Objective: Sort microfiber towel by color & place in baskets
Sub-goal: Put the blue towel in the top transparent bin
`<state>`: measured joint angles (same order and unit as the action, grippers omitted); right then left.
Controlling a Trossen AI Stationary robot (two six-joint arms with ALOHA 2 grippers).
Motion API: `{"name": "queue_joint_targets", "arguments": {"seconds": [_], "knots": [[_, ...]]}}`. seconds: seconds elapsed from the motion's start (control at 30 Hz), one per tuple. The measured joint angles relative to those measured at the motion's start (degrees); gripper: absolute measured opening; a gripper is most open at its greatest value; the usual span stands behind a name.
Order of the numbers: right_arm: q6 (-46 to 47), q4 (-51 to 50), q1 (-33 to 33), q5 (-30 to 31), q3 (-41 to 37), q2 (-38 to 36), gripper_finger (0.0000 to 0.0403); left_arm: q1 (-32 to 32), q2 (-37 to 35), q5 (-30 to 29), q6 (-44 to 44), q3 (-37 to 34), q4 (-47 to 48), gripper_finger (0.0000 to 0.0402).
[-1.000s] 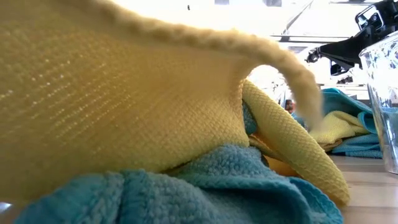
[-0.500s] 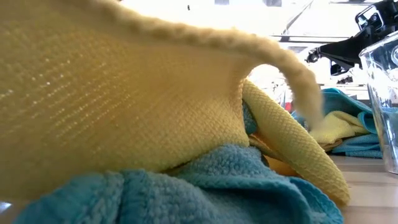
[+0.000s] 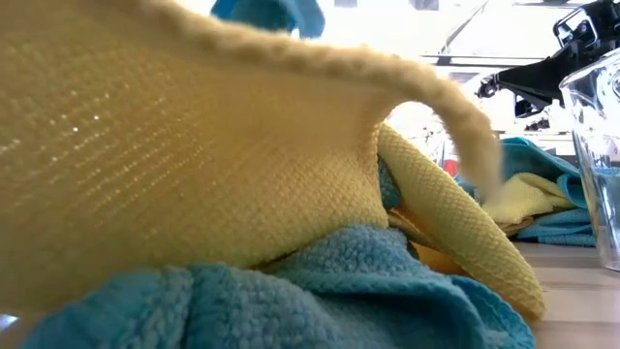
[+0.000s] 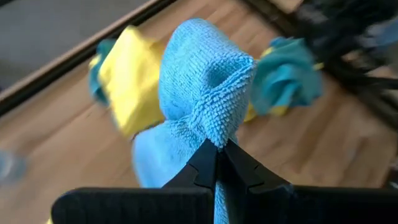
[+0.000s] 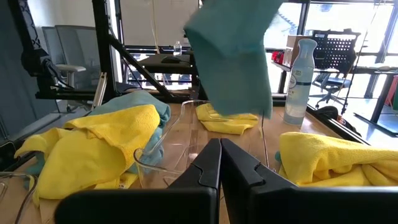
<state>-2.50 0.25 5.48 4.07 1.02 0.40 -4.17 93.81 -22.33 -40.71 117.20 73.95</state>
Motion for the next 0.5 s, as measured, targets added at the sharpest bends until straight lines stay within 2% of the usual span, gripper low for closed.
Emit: {"name": "queue_joint_targets", "arguments": {"seconds": [0.13,0.27,0.37,0.5], "knots": [[0.04,0.01,0.02,-0.01,0.00,0.01,0.0000,-1.07,4.74,0.24,4.02,10.40,-0.06,0.0000],[0.05,0.00,0.01,-0.01,0.00,0.01,0.0000,-2.11,8.27,1.37,6.38,17.88,-0.20,0.0000],[0.03,0.00,0.01,-0.01,0.00,0.01,0.0000,-2.70,8.12,2.40,7.27,16.64,-1.74,0.0000],[0.00,0.00,0.02,0.00,0.00,0.00,0.0000,-2.70,9.22,2.33,3.82,16.68,5.25,0.0000]]}}
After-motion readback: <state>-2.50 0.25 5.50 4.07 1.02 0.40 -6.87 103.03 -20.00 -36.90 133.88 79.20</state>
